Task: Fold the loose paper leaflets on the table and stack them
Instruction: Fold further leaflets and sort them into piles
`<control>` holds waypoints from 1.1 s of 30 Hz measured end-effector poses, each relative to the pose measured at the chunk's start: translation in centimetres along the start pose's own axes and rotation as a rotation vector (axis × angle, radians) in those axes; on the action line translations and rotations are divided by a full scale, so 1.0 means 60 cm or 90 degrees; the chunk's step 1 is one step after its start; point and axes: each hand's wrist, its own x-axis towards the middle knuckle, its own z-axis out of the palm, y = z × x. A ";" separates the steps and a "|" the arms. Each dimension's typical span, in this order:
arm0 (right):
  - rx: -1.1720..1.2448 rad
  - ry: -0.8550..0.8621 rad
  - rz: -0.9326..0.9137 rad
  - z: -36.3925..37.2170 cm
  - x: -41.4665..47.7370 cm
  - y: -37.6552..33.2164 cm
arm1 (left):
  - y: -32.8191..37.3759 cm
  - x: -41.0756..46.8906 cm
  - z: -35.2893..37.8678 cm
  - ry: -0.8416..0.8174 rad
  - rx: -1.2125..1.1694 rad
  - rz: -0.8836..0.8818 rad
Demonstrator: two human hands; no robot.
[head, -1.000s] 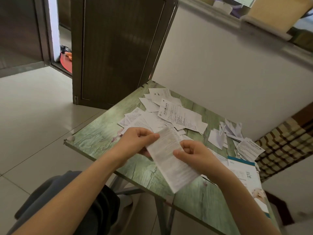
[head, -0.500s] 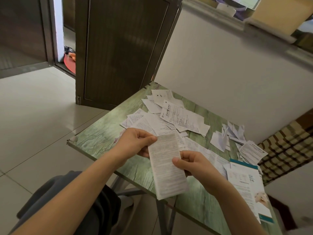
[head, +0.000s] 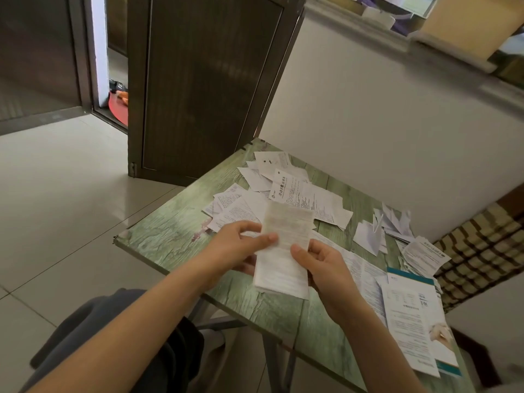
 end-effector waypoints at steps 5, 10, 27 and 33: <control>0.071 0.005 0.016 0.008 0.000 0.000 | -0.004 0.006 0.001 0.013 0.007 -0.005; 0.079 0.017 0.004 0.011 -0.003 0.000 | -0.003 0.006 0.003 0.028 0.021 -0.010; 0.021 0.045 -0.024 0.015 -0.009 0.006 | -0.017 -0.001 0.028 -0.033 0.000 0.050; -0.037 -0.011 -0.056 0.012 -0.018 0.006 | -0.024 0.004 0.029 0.035 0.030 0.075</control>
